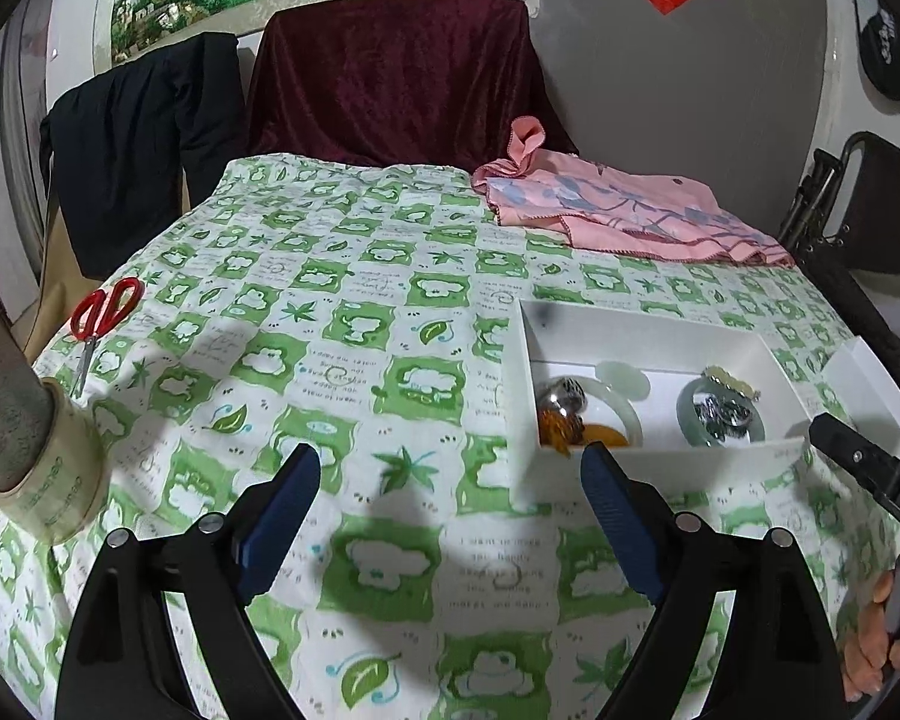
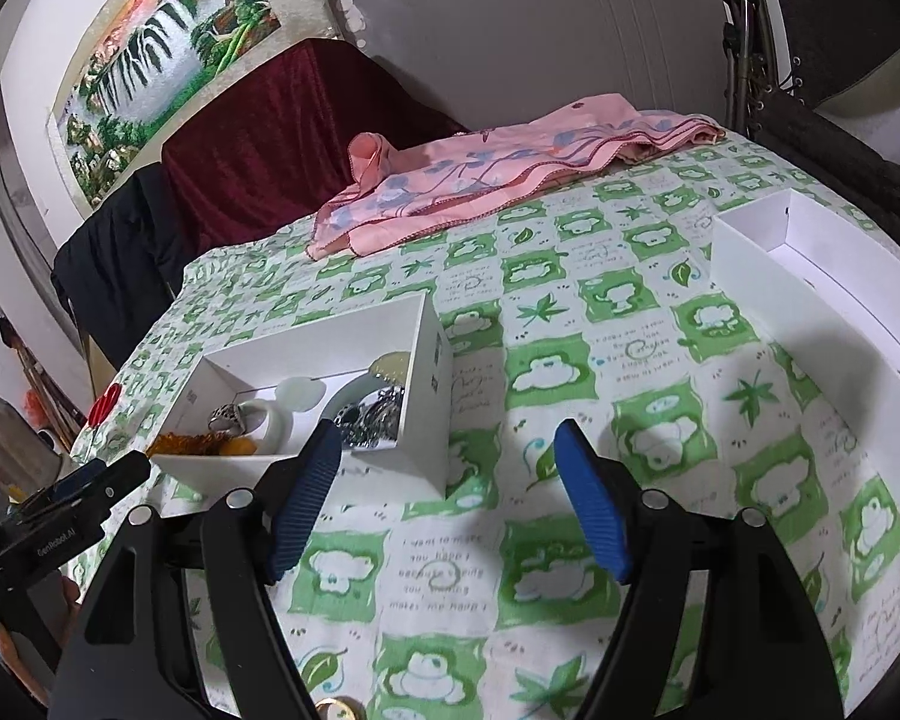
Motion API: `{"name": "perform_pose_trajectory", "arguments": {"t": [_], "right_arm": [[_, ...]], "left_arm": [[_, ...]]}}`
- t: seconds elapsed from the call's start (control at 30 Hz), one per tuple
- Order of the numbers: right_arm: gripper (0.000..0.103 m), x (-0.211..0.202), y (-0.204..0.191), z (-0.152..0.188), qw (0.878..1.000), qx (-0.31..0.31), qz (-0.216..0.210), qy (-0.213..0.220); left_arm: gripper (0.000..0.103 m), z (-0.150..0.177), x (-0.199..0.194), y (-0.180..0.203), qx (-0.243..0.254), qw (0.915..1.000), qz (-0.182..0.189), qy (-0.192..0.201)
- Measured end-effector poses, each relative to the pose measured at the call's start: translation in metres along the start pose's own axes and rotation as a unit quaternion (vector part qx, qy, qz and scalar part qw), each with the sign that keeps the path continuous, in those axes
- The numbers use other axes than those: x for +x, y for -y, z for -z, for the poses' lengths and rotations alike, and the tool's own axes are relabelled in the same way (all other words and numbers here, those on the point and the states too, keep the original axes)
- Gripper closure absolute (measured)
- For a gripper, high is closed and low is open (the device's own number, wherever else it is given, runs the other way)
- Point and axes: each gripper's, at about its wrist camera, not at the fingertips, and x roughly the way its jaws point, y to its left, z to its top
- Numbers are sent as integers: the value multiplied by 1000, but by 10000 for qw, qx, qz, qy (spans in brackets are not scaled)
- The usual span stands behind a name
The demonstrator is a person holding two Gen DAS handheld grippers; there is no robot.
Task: Organize jewelry
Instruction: 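Withdraw both tools from the box toward the gold ring on the sheet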
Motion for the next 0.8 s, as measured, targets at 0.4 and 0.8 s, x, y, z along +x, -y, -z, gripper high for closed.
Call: {"name": "perform_pose_trajectory", "arguments": {"t": [0.4, 0.8], "right_arm": [[29, -18, 1, 18, 9997, 174, -130, -60], [29, -35, -5, 35, 9996, 95, -244, -77]], "left_arm": [[16, 16, -10, -6, -87, 9998, -54, -140], [15, 35, -27, -4, 27, 9998, -104, -165]]}}
